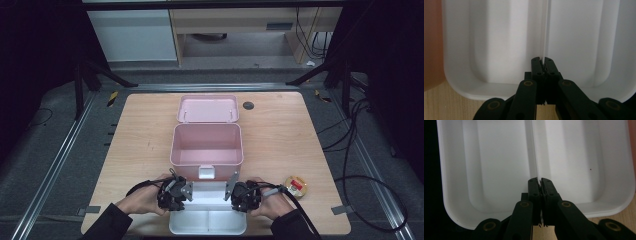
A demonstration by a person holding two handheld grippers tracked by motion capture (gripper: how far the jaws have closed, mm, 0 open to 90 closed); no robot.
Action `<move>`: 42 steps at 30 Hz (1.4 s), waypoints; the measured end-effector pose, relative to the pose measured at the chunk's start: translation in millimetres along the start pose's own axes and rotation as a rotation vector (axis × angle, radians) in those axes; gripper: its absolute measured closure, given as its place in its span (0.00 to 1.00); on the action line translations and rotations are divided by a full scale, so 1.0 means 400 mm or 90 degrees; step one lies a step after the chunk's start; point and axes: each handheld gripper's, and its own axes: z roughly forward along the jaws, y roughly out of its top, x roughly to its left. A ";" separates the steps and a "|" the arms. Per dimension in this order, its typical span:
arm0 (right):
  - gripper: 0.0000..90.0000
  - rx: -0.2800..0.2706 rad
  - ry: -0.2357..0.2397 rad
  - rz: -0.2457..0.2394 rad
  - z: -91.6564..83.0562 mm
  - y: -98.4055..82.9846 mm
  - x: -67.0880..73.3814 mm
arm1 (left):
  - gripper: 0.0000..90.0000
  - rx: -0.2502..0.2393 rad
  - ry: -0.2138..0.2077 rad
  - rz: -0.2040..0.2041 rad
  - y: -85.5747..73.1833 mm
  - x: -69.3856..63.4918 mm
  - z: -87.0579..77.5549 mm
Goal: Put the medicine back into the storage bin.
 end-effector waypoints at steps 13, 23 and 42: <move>0.89 -0.014 -0.015 0.022 0.024 -0.006 -0.006 | 0.91 -0.009 0.011 -0.026 -0.009 0.002 0.013; 0.65 -0.111 -0.093 0.121 -0.066 -0.038 -0.019 | 0.64 -0.083 0.079 -0.093 -0.047 -0.021 -0.063; 0.51 -0.173 -0.261 0.365 -0.168 -0.209 -0.095 | 0.44 -0.216 0.189 -0.358 -0.195 0.034 -0.124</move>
